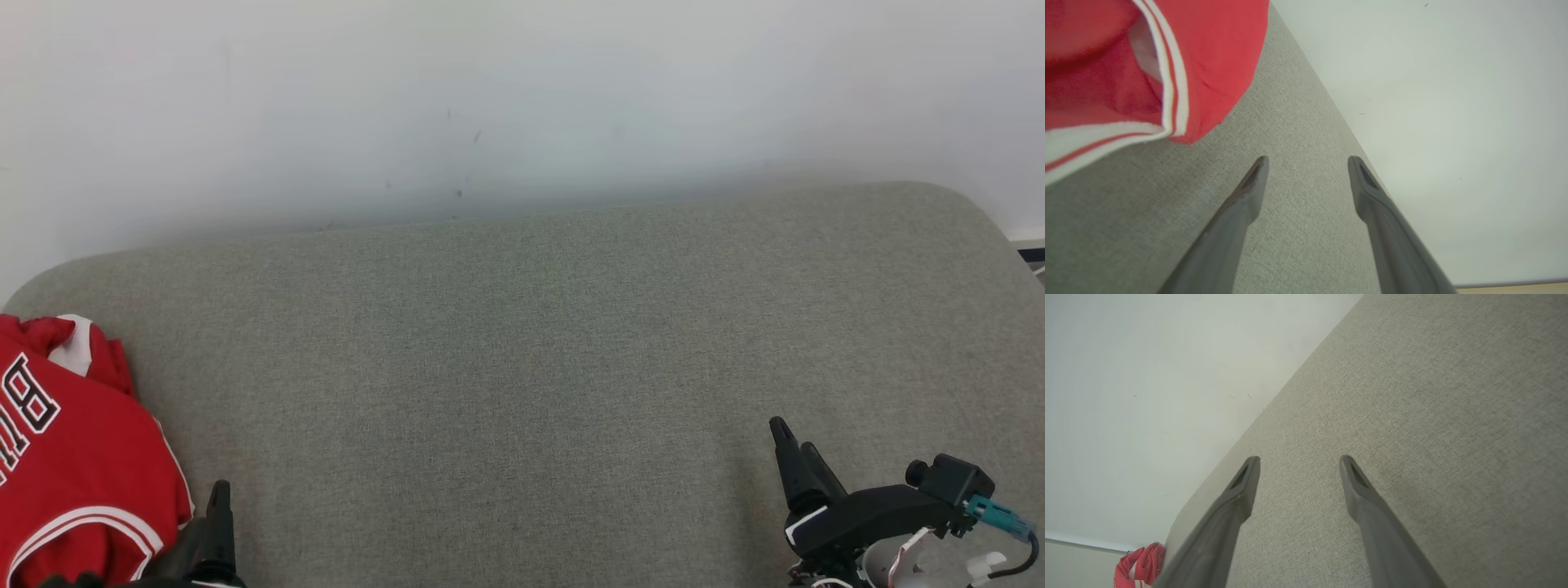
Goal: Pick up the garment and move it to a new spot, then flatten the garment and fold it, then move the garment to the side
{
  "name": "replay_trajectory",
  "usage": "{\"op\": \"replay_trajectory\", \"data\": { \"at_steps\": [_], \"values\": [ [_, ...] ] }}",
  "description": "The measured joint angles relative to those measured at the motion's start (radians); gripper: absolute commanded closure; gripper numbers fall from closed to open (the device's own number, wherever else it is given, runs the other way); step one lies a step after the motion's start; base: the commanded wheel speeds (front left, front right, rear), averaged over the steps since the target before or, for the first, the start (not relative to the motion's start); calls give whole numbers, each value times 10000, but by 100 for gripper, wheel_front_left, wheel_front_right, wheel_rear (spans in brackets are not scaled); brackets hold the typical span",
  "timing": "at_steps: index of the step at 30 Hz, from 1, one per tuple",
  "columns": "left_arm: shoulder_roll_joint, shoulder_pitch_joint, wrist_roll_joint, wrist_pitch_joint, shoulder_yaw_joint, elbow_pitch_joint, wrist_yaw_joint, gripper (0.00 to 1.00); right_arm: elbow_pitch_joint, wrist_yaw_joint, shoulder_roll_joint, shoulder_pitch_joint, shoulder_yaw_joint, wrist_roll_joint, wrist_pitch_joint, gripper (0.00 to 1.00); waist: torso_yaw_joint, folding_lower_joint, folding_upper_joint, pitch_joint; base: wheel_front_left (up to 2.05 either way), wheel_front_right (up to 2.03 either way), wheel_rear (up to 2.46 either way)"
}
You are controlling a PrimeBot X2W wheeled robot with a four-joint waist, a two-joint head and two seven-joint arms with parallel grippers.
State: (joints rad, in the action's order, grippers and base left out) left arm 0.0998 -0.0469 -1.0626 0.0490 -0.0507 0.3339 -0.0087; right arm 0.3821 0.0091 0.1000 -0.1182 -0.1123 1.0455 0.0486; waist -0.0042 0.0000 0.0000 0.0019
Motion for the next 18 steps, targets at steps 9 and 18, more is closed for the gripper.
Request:
{"op": "replay_trajectory", "data": {
  "at_steps": [9,18],
  "values": [
    [125,-8,1248,307,-19,56,184,0,125,-196,209,-243,-362,-1244,307,0,2,0,0,-32,0,0,0],
    [245,-12,2675,677,-46,67,443,0,221,-449,382,-502,-715,-2654,665,0,-2,0,0,-129,0,0,0]
  ]
}}
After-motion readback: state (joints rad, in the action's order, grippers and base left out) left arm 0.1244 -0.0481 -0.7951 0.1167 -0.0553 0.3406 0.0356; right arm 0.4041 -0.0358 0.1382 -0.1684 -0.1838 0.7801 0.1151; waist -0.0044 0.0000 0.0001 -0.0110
